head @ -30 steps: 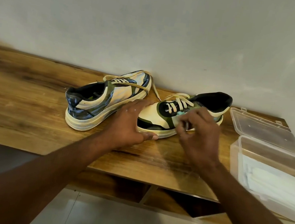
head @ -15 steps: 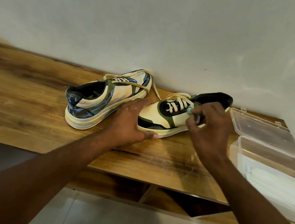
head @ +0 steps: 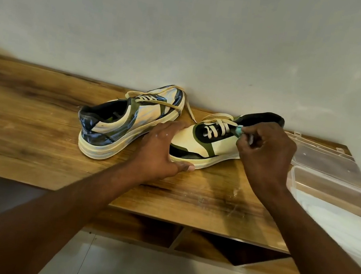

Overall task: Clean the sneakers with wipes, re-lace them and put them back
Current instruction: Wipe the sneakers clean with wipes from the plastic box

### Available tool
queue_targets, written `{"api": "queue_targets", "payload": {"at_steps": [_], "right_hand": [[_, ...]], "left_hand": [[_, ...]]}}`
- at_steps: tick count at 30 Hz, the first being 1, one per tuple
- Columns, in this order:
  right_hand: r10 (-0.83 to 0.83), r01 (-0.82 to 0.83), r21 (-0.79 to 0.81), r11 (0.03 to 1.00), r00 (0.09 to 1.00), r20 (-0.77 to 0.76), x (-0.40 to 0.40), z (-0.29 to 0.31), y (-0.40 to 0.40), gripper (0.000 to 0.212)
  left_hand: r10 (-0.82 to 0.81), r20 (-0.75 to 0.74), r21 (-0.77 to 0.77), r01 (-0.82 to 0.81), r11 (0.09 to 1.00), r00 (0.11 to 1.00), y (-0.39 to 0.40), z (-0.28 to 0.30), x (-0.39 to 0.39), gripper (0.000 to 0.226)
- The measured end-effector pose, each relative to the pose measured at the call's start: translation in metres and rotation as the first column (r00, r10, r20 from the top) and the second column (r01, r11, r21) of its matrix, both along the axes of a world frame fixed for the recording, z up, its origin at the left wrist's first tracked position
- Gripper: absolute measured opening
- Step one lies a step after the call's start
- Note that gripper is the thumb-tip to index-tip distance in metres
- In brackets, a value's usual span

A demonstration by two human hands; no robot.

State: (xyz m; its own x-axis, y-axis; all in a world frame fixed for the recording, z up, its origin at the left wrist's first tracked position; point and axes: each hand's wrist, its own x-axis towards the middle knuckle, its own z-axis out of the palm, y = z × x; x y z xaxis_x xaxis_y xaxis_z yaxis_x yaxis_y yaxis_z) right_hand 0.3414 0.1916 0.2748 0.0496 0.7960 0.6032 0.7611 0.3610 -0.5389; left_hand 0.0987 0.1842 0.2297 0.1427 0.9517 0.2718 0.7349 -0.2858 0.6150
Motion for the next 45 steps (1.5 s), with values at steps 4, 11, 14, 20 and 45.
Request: {"api": "queue_targets", "payload": {"at_steps": [4, 11, 14, 20, 45], "right_hand": [[0.121, -0.121, -0.020, 0.992, 0.992, 0.024, -0.024, -0.010, -0.015, 0.020], [0.120, -0.118, -0.032, 0.992, 0.991, 0.064, -0.014, -0.003, -0.006, 0.020], [-0.037, 0.036, 0.028, 0.999, 0.999, 0.034, 0.005, 0.001, 0.003, 0.018], [0.214, -0.211, -0.034, 0.977, 0.967, 0.136, -0.040, -0.018, -0.028, 0.019], [-0.076, 0.075, 0.037, 0.996, 0.997, 0.032, 0.032, -0.004, -0.008, 0.020]], "left_hand": [[0.015, 0.006, 0.006, -0.015, 1.000, 1.000, -0.001, -0.001, 0.003, 0.103], [0.005, 0.023, -0.012, -0.005, 1.000, 1.000, -0.001, 0.001, 0.002, 0.103], [0.004, 0.021, -0.010, -0.004, 1.000, 1.000, -0.001, 0.001, 0.001, 0.103], [-0.002, 0.040, 0.000, 0.002, 1.000, 0.999, 0.000, -0.001, 0.001, 0.102], [-0.011, 0.057, -0.007, 0.012, 1.000, 0.998, 0.001, 0.001, 0.002, 0.100]]}}
